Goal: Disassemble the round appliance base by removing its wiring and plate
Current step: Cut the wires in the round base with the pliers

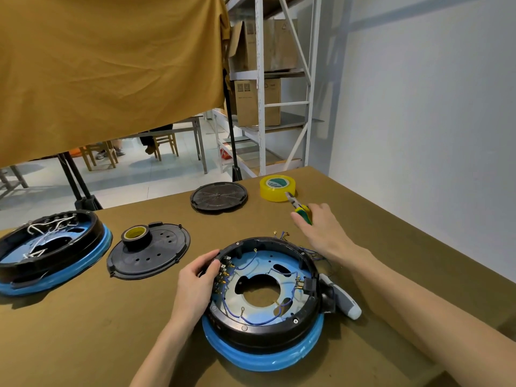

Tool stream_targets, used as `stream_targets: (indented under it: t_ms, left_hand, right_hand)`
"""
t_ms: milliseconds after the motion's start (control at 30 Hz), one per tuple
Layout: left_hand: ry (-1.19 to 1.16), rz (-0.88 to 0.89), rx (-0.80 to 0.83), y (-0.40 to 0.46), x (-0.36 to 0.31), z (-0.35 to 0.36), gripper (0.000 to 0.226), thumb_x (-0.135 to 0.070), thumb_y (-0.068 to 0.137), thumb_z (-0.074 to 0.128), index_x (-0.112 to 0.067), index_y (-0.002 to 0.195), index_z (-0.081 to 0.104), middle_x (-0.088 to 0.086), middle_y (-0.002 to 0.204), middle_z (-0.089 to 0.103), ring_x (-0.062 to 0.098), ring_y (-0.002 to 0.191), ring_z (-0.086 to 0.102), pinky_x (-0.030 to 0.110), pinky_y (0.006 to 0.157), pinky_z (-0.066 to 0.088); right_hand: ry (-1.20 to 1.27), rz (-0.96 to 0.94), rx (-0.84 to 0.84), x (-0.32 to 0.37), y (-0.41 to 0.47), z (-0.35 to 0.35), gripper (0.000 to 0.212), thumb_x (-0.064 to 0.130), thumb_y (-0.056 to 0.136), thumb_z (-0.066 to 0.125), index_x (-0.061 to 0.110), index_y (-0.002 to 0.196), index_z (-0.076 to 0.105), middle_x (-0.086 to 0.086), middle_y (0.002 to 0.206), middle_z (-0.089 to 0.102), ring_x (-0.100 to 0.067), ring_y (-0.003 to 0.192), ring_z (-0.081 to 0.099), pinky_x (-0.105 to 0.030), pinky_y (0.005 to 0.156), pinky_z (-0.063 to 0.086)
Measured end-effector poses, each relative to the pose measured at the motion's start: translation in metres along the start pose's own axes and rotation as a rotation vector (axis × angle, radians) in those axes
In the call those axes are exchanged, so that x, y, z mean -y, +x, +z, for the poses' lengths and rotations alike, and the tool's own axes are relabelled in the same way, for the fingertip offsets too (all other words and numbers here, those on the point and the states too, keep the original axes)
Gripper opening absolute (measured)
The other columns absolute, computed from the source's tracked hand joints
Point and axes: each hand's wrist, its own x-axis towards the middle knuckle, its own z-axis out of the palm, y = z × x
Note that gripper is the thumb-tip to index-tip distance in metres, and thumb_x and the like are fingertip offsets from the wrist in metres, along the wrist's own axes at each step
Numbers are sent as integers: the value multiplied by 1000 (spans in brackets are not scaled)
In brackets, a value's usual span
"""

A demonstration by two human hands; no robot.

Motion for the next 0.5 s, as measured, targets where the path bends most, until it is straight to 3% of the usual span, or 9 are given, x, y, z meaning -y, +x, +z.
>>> stream_targets:
  t_ms: [133, 300, 400, 500]
  left_hand:
    - [-4, 3, 8, -1, 0, -1, 31, -22, 103, 59, -26, 132, 68, -9, 123, 68, 0, 112, 59, 23, 88, 48]
    - [-3, 12, 8, -4, 3, -3, 31, -22, 104, 59, -26, 133, 67, -11, 121, 67, -7, 108, 57, 13, 79, 46]
    - [5, 22, -4, -6, 3, -3, 31, -21, 104, 58, -24, 133, 66, -14, 118, 66, -13, 104, 55, 5, 75, 43]
    - [11, 28, -7, -8, 4, -3, 31, -21, 104, 58, -25, 134, 66, -15, 118, 65, -16, 101, 55, 2, 70, 45]
  right_hand:
    - [-83, -199, 149, 39, -20, 1, 40, 58, 102, 40, 19, 102, 53, -5, 101, 55, -22, 88, 54, -44, 84, 47]
    - [-575, -426, 486, 62, -42, 6, 54, 63, 101, 41, 14, 119, 52, -8, 115, 54, -25, 101, 51, -44, 90, 46]
    - [-838, -552, 421, 65, -51, 17, 59, 62, 101, 40, 8, 121, 53, -14, 121, 55, -33, 110, 52, -48, 97, 41]
    - [-842, -544, 381, 71, -50, 23, 59, 62, 102, 40, 7, 118, 54, -15, 119, 55, -35, 108, 52, -47, 94, 39]
